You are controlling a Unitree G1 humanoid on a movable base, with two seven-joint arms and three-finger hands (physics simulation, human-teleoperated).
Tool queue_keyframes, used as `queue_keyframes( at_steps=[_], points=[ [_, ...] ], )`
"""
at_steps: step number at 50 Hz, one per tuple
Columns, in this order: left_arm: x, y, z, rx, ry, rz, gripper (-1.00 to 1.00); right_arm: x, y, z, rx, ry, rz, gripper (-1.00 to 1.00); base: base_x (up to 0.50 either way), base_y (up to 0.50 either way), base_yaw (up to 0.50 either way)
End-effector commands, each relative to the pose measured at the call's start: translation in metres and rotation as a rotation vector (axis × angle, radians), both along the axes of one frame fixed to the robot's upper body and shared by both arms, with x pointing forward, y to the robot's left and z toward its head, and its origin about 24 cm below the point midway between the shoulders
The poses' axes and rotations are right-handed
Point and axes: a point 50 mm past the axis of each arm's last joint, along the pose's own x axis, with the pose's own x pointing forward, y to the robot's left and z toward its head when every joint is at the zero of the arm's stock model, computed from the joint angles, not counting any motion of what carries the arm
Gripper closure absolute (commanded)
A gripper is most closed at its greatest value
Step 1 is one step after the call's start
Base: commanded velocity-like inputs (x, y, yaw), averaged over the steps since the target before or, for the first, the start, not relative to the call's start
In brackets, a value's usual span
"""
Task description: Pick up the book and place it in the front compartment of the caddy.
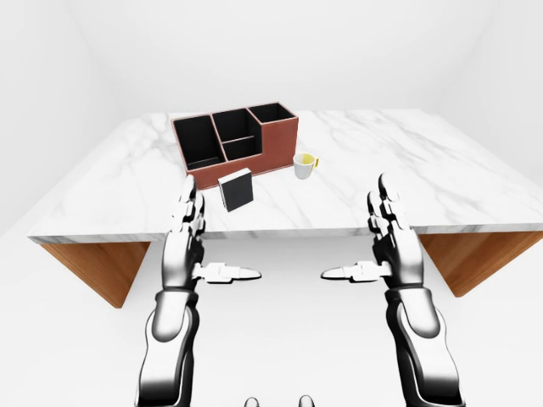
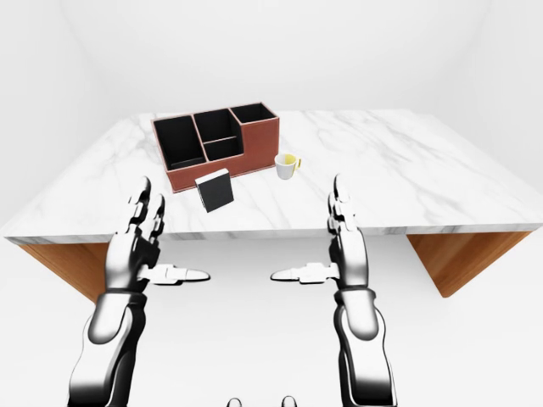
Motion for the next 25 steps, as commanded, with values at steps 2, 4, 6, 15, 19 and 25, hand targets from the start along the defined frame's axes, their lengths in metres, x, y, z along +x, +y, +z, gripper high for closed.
queue_keyframes(
  at_steps=[2,4,6,15,19,25],
  points=[
    [-0.016,0.002,0.037,0.016,-0.171,-0.015,-1.00,-0.009,0.000,0.021,-0.006,-0.097,0.007,-1.00,0.00,0.00,0.00],
    [-0.021,0.006,0.037,0.017,-0.171,-0.005,-1.00,-0.010,-0.001,0.024,-0.010,-0.107,0.008,-1.00,0.00,0.00,0.00],
    [-0.028,0.008,0.039,0.008,-0.178,0.004,-1.00,-0.011,-0.001,0.025,-0.009,-0.113,0.007,-1.00,0.00,0.00,0.00],
    [-0.039,0.017,0.053,0.032,-0.245,0.028,-1.00,-0.018,0.002,0.031,-0.027,-0.138,0.010,-1.00,0.00,0.00,0.00],
    [-0.043,0.018,0.063,0.039,-0.297,0.029,-1.00,-0.021,0.002,0.035,-0.026,-0.159,0.012,-1.00,0.00,0.00,0.00],
    [-0.047,0.024,0.072,0.053,-0.341,0.050,-1.00,-0.026,0.003,0.043,-0.026,-0.195,0.024,-1.00,0.00,0.00,0.00]
  ],
)
